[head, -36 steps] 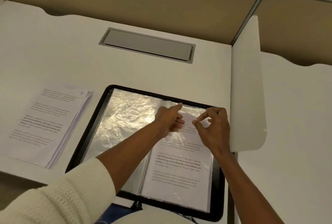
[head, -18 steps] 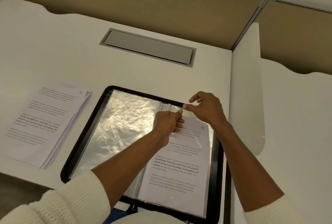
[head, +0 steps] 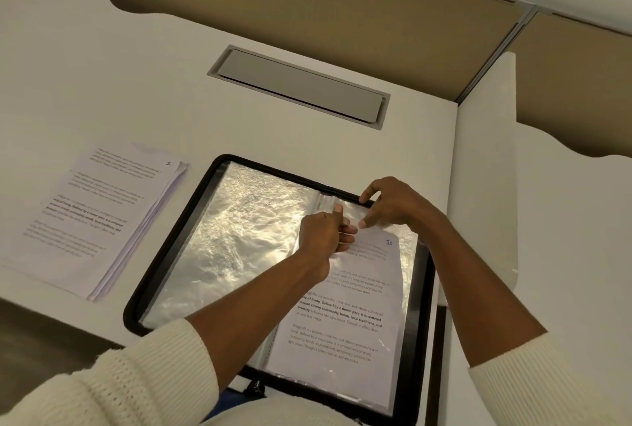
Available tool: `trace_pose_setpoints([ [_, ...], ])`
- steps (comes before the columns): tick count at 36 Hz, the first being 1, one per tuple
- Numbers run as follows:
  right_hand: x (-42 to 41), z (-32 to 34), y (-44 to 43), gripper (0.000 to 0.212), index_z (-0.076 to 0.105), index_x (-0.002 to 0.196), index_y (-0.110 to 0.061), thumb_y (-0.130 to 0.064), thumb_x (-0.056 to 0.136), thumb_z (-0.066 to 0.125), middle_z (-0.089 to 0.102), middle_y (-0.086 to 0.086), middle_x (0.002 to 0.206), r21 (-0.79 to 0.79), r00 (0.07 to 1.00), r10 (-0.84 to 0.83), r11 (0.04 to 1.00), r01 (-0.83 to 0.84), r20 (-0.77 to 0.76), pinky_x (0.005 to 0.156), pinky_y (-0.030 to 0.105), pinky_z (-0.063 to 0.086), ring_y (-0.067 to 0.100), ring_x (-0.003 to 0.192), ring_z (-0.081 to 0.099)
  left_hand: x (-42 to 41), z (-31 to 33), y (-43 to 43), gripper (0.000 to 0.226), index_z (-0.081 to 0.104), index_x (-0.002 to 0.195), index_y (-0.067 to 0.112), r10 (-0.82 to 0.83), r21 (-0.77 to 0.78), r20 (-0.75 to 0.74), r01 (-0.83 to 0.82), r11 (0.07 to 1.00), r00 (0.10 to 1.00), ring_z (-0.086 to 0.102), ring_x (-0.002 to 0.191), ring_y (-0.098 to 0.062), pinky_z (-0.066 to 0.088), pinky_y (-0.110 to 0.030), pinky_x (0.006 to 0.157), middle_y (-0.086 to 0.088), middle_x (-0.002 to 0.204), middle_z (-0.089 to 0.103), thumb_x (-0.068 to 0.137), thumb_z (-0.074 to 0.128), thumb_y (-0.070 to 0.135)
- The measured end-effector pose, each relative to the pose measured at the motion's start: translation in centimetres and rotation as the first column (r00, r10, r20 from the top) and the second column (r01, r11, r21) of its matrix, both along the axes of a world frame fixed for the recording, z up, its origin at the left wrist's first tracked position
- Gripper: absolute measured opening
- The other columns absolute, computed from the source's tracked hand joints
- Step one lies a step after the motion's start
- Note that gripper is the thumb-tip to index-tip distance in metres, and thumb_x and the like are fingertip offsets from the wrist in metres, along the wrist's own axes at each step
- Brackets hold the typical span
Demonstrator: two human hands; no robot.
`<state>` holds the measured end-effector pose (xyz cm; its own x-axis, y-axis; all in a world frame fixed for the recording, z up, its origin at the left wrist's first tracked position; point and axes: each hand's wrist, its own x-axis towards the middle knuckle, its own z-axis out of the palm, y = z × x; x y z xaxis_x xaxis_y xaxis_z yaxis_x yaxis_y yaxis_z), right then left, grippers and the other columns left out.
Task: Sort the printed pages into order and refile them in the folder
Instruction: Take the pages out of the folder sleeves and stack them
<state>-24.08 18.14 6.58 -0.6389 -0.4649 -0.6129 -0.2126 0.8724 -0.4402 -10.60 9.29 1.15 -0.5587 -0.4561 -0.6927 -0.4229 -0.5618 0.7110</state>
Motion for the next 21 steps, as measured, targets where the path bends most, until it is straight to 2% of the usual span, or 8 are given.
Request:
trace_pose_setpoints([
  [3, -0.5, -0.2, 0.2, 0.035, 0.072, 0.099, -0.018, -0.004, 0.073, 0.092, 0.063, 0.001, 0.112, -0.001, 0.997, -0.001, 1.000, 0.001, -0.075, 0.095, 0.042, 0.060, 0.024, 0.102, 0.068, 0.1, -0.3, 0.0, 0.041, 0.074, 0.099, -0.001, 0.000, -0.029, -0.003, 0.000, 1.000, 1.000, 0.070, 0.064, -0.017, 0.059, -0.027, 0.057, -0.012, 0.082, 0.080, 0.106, 0.062, 0.038],
  [6, -1.1, -0.5, 0.5, 0.035, 0.072, 0.093, -0.023, 0.004, 0.075, 0.084, 0.069, 0.004, 0.108, -0.015, 0.994, -0.019, 1.000, 0.018, -0.108, 0.091, 0.044, 0.061, 0.022, 0.095, 0.069, 0.2, -0.5, 0.0, 0.039, 0.073, 0.097, 0.001, 0.000, -0.054, -0.006, 0.000, 0.999, 1.000, 0.072, 0.065, -0.018, 0.059, -0.029, 0.059, -0.011, 0.081, 0.080, 0.105, 0.065, 0.038],
  [10, -1.5, -0.9, 0.3, 0.032, 0.068, 0.103, -0.026, -0.002, 0.085, 0.077, 0.068, 0.004, 0.112, -0.047, 0.991, 0.004, 0.999, -0.010, -0.133, 0.090, 0.046, 0.060, 0.021, 0.095, 0.069, 0.3, -0.3, 0.1, 0.035, 0.073, 0.093, 0.003, 0.000, -0.050, -0.014, -0.001, 0.999, 1.000, 0.072, 0.065, -0.019, 0.059, -0.029, 0.060, -0.012, 0.081, 0.080, 0.104, 0.067, 0.036],
  [14, -1.6, -0.9, 0.2, 0.026, 0.068, 0.104, -0.023, -0.007, 0.087, 0.080, 0.070, 0.007, 0.109, -0.090, 0.999, 0.035, 0.995, -0.035, -0.003, 0.084, 0.045, 0.064, 0.024, 0.091, 0.074, 0.4, -0.2, 0.3, 0.034, 0.073, 0.092, 0.002, 0.008, -0.044, -0.039, -0.010, 0.999, 0.999, 0.071, 0.065, -0.020, 0.058, -0.031, 0.062, -0.015, 0.083, 0.079, 0.104, 0.067, 0.033],
  [17, -1.6, -0.8, -0.1, 0.032, 0.068, 0.100, -0.023, -0.019, 0.079, 0.091, 0.070, 0.003, 0.109, -0.042, 0.992, 0.128, 0.991, -0.127, 0.021, 0.089, 0.044, 0.062, 0.022, 0.095, 0.071, 0.5, 0.0, 0.5, 0.035, 0.074, 0.094, 0.000, 0.001, -0.067, -0.057, -0.005, 0.998, 0.998, 0.071, 0.066, -0.020, 0.059, -0.032, 0.064, -0.014, 0.083, 0.079, 0.104, 0.067, 0.033],
  [21, -1.7, -0.9, -0.5, 0.029, 0.072, 0.089, -0.023, -0.017, 0.073, 0.095, 0.065, -0.001, 0.113, 0.085, 0.976, 0.217, 0.973, -0.217, 0.009, 0.089, 0.038, 0.060, 0.020, 0.103, 0.064, 0.8, 0.3, 0.4, 0.038, 0.075, 0.093, 0.002, -0.006, -0.116, -0.070, -0.003, 0.993, 0.998, 0.071, 0.067, -0.019, 0.060, -0.033, 0.067, -0.011, 0.081, 0.079, 0.104, 0.067, 0.037],
])
